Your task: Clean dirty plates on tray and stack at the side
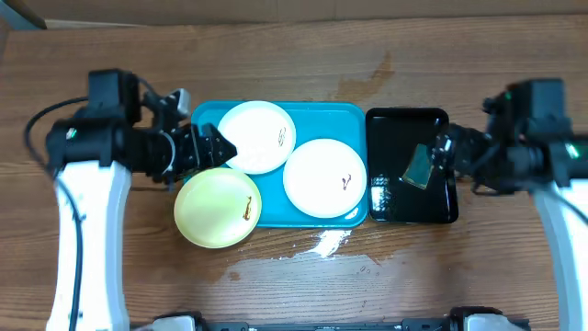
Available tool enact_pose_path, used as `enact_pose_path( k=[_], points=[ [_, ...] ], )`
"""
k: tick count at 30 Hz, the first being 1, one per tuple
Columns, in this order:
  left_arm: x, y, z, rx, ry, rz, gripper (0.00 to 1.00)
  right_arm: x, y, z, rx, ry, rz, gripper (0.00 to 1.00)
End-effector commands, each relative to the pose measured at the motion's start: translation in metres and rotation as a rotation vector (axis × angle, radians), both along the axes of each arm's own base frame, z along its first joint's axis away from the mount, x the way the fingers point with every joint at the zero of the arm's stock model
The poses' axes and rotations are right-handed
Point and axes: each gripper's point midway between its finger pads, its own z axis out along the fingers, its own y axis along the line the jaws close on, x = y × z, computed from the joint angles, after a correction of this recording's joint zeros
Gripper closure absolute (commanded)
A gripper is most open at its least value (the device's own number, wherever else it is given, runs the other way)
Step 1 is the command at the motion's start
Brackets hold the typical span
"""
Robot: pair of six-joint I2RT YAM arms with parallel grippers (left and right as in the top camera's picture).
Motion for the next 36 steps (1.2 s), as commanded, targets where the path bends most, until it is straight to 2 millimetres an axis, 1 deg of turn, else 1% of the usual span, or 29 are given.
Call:
enact_pose_path(
  k=[1,2,3,4,9,13,15,18,21,23,26,31,34,36],
  points=[
    [0.011,-0.019,-0.024,0.024,0.027,-0.121,0.28,0.019,0.005,-0.033,0.049,0.142,-0.040,0.06],
    [0.014,-0.023,-0.031,0.049,0.032,-0.134,0.27,0.023,0.005,-0.045,0.049,0.180,-0.044,0.11],
    [0.017,-0.027,-0.037,0.072,0.034,-0.147,0.26,0.026,0.005,-0.052,0.050,0.203,-0.050,0.13],
    [0.020,-0.032,-0.044,0.097,0.034,-0.161,0.25,0.031,0.005,-0.061,0.054,0.227,-0.066,0.14],
    [0.035,-0.057,-0.062,0.188,0.019,-0.183,0.22,0.053,0.006,-0.093,0.060,0.269,-0.091,0.18],
    [0.043,-0.080,-0.078,0.267,0.001,-0.204,0.22,0.060,0.001,-0.115,0.020,0.315,-0.101,0.18],
    [0.046,-0.091,-0.088,0.302,0.003,-0.214,0.21,0.063,-0.002,-0.123,-0.003,0.321,-0.103,0.18],
    [0.049,-0.105,-0.109,0.352,0.025,-0.220,0.20,0.069,-0.003,-0.134,-0.013,0.329,-0.103,0.17],
    [0.049,-0.108,-0.134,0.413,0.088,-0.194,0.19,0.070,-0.003,-0.140,-0.024,0.341,-0.102,0.17],
    [0.047,-0.109,-0.148,0.421,0.134,-0.180,0.19,0.070,-0.006,-0.140,-0.043,0.340,-0.106,0.17],
    [0.043,-0.111,-0.175,0.429,0.221,-0.182,0.24,0.069,-0.007,-0.141,-0.053,0.339,-0.108,0.17],
    [0.035,-0.107,-0.205,0.463,0.318,-0.193,0.27,0.070,-0.007,-0.148,-0.051,0.331,-0.107,0.17],
    [0.030,-0.106,-0.220,0.476,0.364,-0.195,0.32,0.071,-0.007,-0.158,-0.049,0.319,-0.107,0.17],
    [0.029,-0.107,-0.227,0.484,0.381,-0.201,0.33,0.071,-0.007,-0.163,-0.049,0.315,-0.107,0.17]
  ],
)
